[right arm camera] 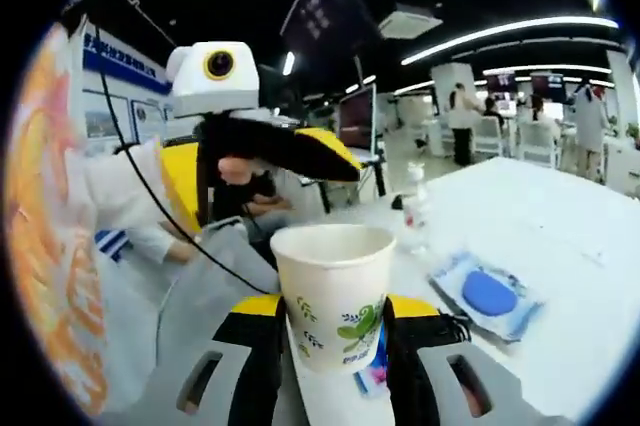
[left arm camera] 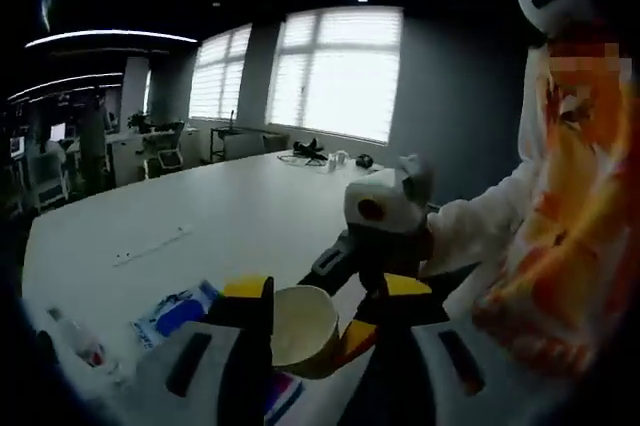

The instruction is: Arrange the tabletop items into an orderly group along one side of the table until the central work area is clear of visible clutter.

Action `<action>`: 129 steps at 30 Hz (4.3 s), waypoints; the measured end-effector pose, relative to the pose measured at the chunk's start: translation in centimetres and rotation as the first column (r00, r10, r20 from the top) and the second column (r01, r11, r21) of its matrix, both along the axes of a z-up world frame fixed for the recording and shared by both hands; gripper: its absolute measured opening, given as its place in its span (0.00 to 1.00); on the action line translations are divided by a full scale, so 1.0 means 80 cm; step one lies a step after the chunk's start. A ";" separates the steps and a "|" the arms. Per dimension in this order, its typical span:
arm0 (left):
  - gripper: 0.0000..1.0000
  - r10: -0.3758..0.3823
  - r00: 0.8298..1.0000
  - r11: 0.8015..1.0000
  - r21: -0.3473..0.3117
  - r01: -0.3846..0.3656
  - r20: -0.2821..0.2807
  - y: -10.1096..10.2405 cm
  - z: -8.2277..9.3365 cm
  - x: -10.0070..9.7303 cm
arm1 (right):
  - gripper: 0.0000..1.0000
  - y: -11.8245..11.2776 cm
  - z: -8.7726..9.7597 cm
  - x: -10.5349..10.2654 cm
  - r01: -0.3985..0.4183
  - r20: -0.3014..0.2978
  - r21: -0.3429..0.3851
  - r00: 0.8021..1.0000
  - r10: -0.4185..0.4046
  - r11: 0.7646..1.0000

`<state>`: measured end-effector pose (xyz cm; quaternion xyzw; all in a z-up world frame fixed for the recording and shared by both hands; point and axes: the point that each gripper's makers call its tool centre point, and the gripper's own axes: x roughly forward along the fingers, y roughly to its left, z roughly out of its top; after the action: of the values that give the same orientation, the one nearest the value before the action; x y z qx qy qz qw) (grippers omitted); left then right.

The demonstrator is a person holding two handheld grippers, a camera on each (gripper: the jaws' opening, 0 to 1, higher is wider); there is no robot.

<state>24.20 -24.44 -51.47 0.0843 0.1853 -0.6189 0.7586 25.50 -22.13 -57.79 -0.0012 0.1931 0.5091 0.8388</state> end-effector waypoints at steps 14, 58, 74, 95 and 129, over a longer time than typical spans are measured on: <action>0.00 -0.055 0.998 0.993 0.106 0.051 0.041 0.005 -0.016 -0.010 | 0.37 0.008 0.010 0.004 -0.058 0.144 -0.125 0.987 0.075 0.990; 0.00 0.299 0.923 0.856 0.359 -0.372 0.243 0.099 -0.106 0.262 | 0.45 -0.082 -0.034 -0.013 0.283 -0.039 -0.044 0.958 -0.284 0.958; 0.00 0.336 0.917 0.819 0.415 -0.396 0.213 0.112 -0.163 0.286 | 0.45 -0.101 -0.049 -0.011 0.376 -0.119 -0.016 0.919 -0.376 0.926; 0.00 0.395 0.906 0.803 0.422 -0.422 0.155 0.113 -0.212 0.305 | 0.45 -0.108 -0.061 -0.004 0.406 -0.158 -0.028 0.900 -0.406 0.913; 0.50 0.569 0.800 0.762 0.245 -0.600 0.189 0.161 -0.139 0.243 | 0.51 -0.092 -0.053 0.008 0.371 -0.166 -0.005 0.915 -0.367 0.928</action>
<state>43.63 -11.54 -62.61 0.1655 0.2523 -0.3117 0.9010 26.11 -29.48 -62.07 0.0883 0.2513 0.3426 0.9009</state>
